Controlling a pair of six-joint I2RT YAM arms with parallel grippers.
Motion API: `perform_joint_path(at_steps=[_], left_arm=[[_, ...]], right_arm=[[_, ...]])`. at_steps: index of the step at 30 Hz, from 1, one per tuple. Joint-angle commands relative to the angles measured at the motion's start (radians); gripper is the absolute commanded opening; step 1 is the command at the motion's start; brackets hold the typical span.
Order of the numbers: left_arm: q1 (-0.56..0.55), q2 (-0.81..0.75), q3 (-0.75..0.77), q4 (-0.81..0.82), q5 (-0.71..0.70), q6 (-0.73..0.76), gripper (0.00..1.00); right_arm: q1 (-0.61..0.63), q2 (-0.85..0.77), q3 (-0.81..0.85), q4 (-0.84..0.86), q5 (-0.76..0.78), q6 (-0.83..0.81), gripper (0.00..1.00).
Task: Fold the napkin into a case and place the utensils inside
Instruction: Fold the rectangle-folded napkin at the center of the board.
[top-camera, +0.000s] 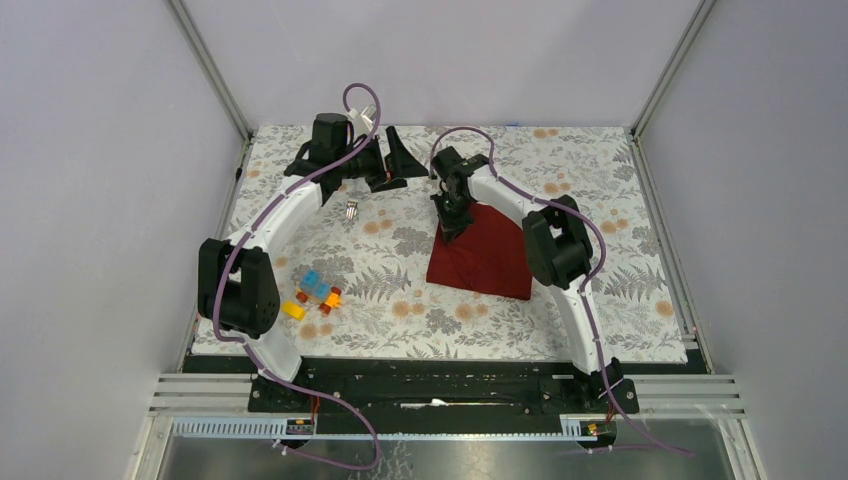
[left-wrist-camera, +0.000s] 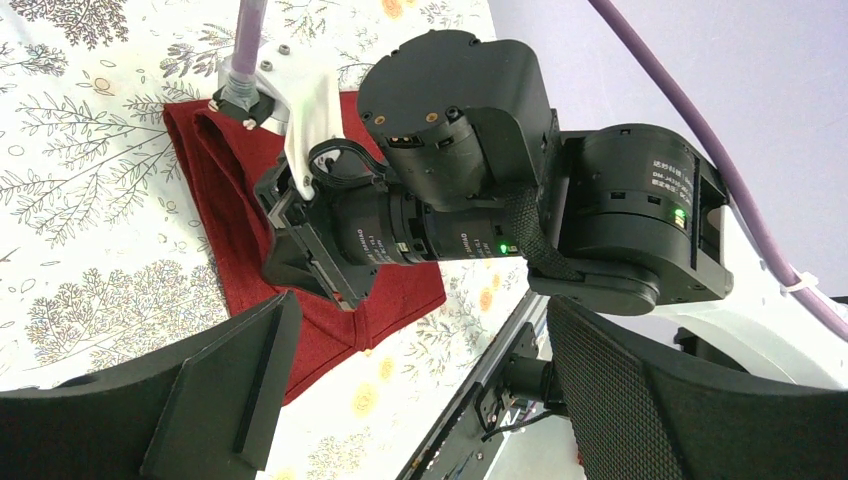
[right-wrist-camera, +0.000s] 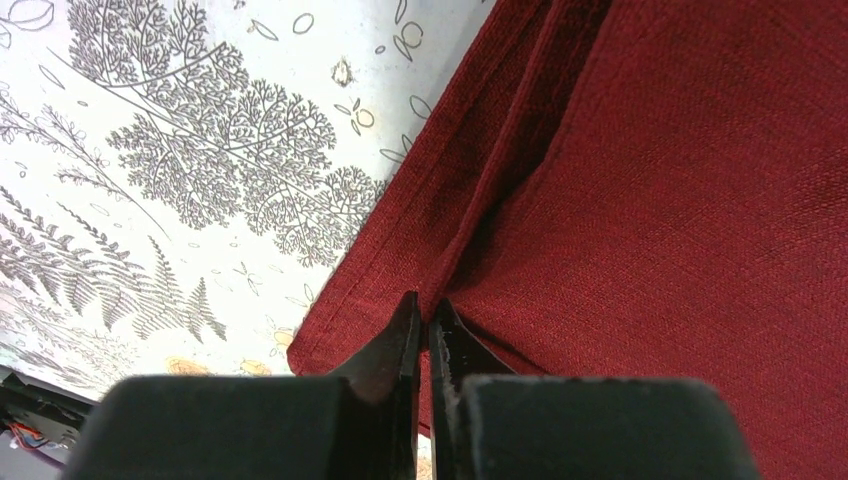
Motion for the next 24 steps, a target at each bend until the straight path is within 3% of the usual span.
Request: perform_joint_path(at_steps=[1,4,5,7,11,13,18,19,20,24], left_arm=[[0.009,-0.036,-0.008,0.049,0.027,0.005,0.99],[0.011,-0.047,-0.010,0.049,0.015,0.010,0.99],[0.012,-0.053,-0.010,0.047,0.008,0.014,0.99],[0.012,-0.063,-0.007,0.035,-0.013,0.028,0.99],[0.012,-0.087,0.002,0.003,-0.063,0.065,0.99],[0.013,-0.109,0.001,-0.006,-0.100,0.080,0.99],[0.009,-0.182,-0.008,-0.027,-0.229,0.132,0.99],[0.003,-0.185,0.004,-0.049,-0.252,0.144,0.99],[-0.004,-0.185,0.013,-0.068,-0.272,0.147,0.99],[-0.015,-0.219,-0.082,-0.043,-0.197,0.057,0.99]], right_arm=[[0.015,0.027,0.059,0.013,-0.004,0.030,0.09],[0.011,0.004,0.056,0.025,-0.037,0.052,0.29],[0.009,-0.015,0.043,0.045,-0.048,0.070,0.42],[-0.005,-0.060,0.012,0.080,-0.064,0.104,0.53],[-0.060,-0.160,-0.073,0.130,-0.160,0.141,0.67],[-0.086,-0.238,-0.152,0.175,-0.210,0.161,0.69],[-0.202,-0.451,-0.465,0.275,-0.259,0.152,0.75],[-0.235,-0.491,-0.539,0.313,-0.302,0.149,0.92],[-0.266,-0.522,-0.613,0.358,-0.344,0.161,0.99],[-0.355,-0.617,-0.857,0.536,-0.483,0.227,1.00]])
